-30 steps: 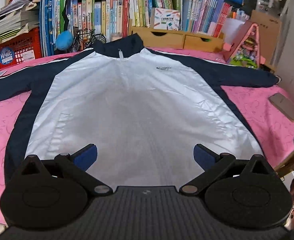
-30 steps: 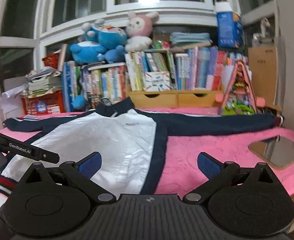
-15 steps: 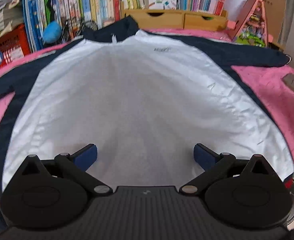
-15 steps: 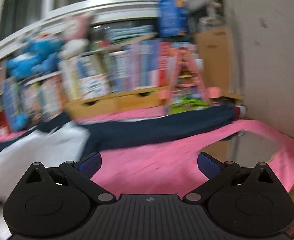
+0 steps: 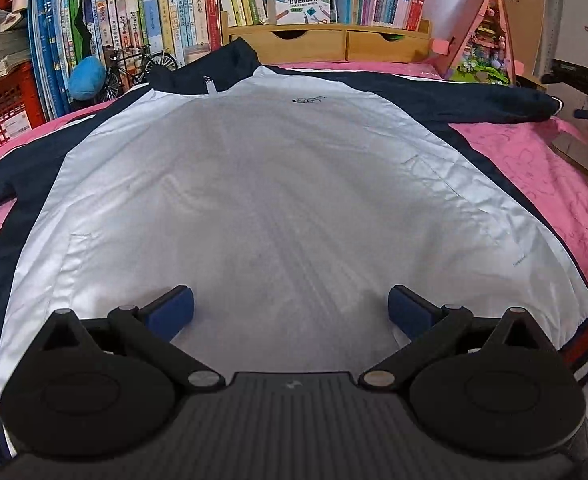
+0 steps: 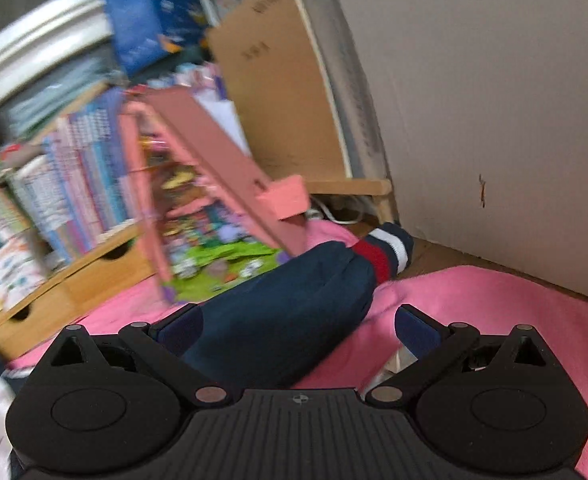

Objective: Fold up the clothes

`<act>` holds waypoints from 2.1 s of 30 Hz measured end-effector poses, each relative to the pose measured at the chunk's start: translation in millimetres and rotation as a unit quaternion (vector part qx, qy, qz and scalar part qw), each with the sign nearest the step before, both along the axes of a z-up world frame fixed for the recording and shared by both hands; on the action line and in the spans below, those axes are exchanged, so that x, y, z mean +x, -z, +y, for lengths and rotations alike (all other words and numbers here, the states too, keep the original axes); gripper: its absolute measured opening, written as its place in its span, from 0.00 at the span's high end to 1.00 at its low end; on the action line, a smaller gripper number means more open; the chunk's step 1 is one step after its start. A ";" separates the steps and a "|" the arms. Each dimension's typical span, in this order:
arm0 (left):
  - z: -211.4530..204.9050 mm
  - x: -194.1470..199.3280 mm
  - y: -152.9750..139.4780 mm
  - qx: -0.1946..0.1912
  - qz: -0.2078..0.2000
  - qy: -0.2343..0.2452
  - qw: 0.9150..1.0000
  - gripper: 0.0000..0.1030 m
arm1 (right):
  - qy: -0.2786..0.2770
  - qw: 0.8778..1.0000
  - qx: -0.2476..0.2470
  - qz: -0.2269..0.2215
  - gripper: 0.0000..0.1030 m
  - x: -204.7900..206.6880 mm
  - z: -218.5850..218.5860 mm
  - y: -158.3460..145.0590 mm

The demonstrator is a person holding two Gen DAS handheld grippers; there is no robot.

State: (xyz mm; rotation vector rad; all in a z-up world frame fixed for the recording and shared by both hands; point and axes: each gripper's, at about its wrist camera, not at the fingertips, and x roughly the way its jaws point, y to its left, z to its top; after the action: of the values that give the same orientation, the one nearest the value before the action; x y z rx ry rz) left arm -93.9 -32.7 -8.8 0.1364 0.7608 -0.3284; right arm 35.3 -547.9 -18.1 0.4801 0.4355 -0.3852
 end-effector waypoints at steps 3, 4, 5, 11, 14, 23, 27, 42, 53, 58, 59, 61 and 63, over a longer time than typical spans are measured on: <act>3.2 4.4 -3.9 -0.009 0.017 0.007 1.000 0.00 | 0.016 0.999 0.031 0.029 0.00 36.1 -20.8 12.8; 4.6 5.1 -4.6 -0.012 0.020 0.009 1.000 0.00 | 0.024 0.998 0.034 0.040 0.00 46.5 -25.6 16.9; 6.0 5.1 -4.8 -0.015 0.021 0.011 1.000 0.00 | 0.032 0.997 0.038 0.053 0.03 56.0 -29.6 20.9; 7.8 5.1 -3.9 -0.024 0.018 0.016 0.999 0.00 | 0.048 0.995 0.029 0.078 0.79 72.9 -14.6 16.9; 13.2 5.4 -3.3 -0.039 0.014 0.022 0.999 0.00 | 0.048 0.999 0.016 0.015 0.88 49.8 15.1 -4.5; 68.5 4.5 -2.1 -0.214 0.046 0.017 0.976 0.00 | -0.267 0.942 -0.187 -0.083 0.89 40.7 275.9 -83.2; 101.8 4.0 -1.8 -0.309 0.073 0.009 0.948 0.00 | -0.415 0.872 -0.245 -0.081 0.89 51.3 419.1 -73.7; 160.6 5.9 -63.3 -0.258 -0.020 -0.054 0.965 0.00 | -0.549 0.811 -0.202 -0.001 0.00 27.7 489.3 -22.9; 138.7 114.0 -71.8 -0.111 -0.092 -0.111 0.983 0.00 | -0.500 0.859 -0.113 0.010 0.00 7.4 375.2 -27.7; 158.8 174.2 -42.3 -0.238 -0.010 -0.150 0.959 0.03 | -0.451 0.884 -0.122 0.011 0.00 4.8 351.6 -11.6; 161.0 183.2 -36.8 -0.248 -0.008 -0.155 0.956 0.06 | -0.443 0.888 -0.122 0.010 0.00 5.0 347.2 -8.7; 162.2 194.1 -29.5 -0.254 -0.009 -0.146 0.956 0.23 | -0.437 0.892 -0.112 0.009 0.00 6.8 338.4 -4.1; 161.2 202.4 -24.5 -0.257 -0.006 -0.133 0.957 0.62 | -0.433 0.895 -0.104 0.011 0.00 9.1 330.8 0.3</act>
State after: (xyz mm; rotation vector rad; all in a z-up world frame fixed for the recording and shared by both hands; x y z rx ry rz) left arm 108.5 128.5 15.7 -0.4528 0.6511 -0.2583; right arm 44.4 -217.2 -18.4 0.0386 0.5766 0.4284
